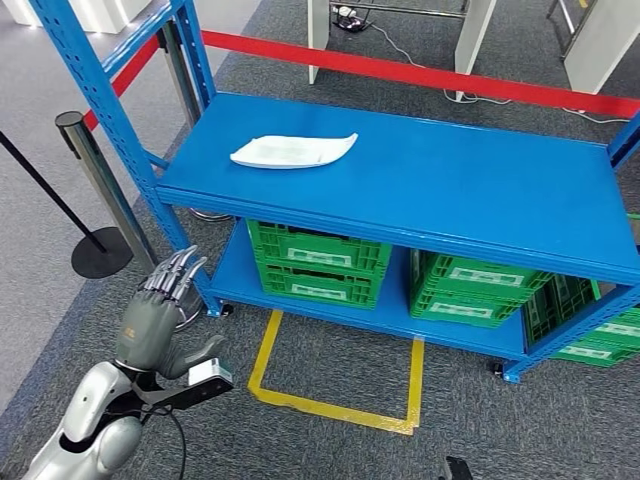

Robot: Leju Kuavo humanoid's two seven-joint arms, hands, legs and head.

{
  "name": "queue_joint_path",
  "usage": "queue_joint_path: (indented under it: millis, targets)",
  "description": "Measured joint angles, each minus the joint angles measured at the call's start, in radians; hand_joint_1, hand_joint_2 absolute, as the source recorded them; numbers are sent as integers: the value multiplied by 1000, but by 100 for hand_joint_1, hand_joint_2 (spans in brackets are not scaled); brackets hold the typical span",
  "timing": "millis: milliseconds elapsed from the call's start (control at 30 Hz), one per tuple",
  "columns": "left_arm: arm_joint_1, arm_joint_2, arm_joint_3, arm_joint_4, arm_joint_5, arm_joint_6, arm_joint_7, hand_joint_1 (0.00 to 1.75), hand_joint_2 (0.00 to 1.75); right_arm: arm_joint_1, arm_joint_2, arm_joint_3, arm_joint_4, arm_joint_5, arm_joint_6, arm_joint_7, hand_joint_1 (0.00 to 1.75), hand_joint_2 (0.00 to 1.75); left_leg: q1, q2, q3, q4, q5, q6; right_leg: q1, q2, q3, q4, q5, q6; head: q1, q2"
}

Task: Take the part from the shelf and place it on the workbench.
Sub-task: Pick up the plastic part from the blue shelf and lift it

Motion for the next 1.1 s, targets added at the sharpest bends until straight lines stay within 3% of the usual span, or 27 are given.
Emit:
queue_joint_path:
  millis: [1100]
  targets:
    - [-6, 0, -7, 5, 11, 0, -3, 0, 0, 0, 0, -16, 3, 0, 13, 0, 0, 0, 5, 0, 0, 0, 1, 0, 5, 0, -1, 2, 0, 0, 0, 0]
